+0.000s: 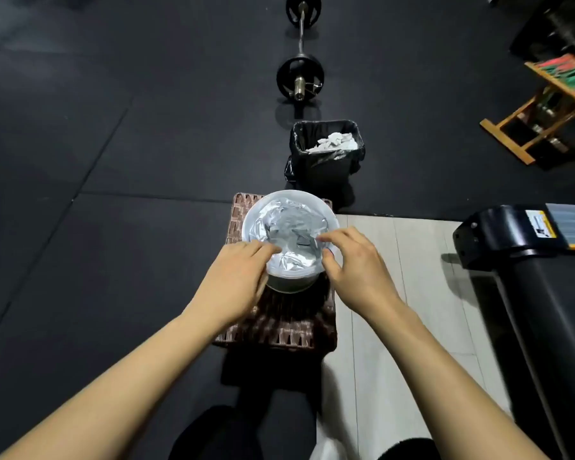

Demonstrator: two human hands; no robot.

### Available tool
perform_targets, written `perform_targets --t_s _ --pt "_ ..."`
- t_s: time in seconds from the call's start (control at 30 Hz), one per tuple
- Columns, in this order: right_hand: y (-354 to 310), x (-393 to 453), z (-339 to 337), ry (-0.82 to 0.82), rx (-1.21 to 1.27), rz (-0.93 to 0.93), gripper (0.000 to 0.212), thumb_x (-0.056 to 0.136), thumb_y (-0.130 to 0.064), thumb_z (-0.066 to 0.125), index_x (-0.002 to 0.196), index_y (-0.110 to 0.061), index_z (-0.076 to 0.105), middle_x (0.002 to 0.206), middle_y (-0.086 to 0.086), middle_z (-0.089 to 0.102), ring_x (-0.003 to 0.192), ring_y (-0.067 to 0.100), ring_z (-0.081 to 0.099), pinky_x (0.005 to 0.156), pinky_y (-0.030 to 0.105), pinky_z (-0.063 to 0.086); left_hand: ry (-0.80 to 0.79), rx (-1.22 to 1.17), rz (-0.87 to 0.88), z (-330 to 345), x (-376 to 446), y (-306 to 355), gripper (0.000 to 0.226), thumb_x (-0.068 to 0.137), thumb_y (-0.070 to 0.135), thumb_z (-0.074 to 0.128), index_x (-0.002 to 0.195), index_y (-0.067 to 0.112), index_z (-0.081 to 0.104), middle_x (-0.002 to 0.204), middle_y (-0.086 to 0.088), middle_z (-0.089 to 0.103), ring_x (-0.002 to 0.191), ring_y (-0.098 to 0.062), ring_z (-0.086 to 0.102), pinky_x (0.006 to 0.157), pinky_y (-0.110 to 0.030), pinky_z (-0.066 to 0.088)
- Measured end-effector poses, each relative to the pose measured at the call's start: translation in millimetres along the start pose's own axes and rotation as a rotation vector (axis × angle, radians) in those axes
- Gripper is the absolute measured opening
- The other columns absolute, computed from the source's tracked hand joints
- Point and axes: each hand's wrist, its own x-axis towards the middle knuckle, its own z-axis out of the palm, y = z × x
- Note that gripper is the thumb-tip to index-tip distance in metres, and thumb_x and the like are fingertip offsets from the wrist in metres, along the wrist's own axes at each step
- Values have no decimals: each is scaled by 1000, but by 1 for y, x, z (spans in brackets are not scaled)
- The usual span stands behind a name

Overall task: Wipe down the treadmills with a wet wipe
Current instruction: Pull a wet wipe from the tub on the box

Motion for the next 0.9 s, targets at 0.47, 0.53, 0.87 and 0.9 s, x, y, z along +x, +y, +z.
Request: perform_targets --t_s 0.47,0.53,0.87,0.9 --pt "30 37 46 -49 -301 -151 19 95 -19 60 109 -27 70 111 -7 61 99 21 57 85 39 49 163 87 118 74 2 -31 37 103 42 32 120 28 62 106 12 67 105 -12 61 118 -32 25" --pt "27 48 53 -153 -412 -98 15 92 -16 59 92 -27 70 98 -5 60 93 24 61 74 39 52 206 55 110 78 -3 -30 35 102 41 36 116 27 64 106 13 68 104 -11 62 118 -31 24" --pt "3 78 72 -633 -686 60 29 85 -13 71 113 -14 72 115 8 70 91 26 59 69 29 45 253 94 87 91 -17 -17 35 102 42 39 117 26 65 101 12 64 100 -16 60 118 -39 30" --pt "2 82 72 -658 -687 83 28 87 -14 69 115 -14 71 118 7 69 92 26 57 72 31 44 247 108 89 90 -15 -16 35 102 42 38 118 26 65 102 12 64 100 -16 60 117 -40 31"
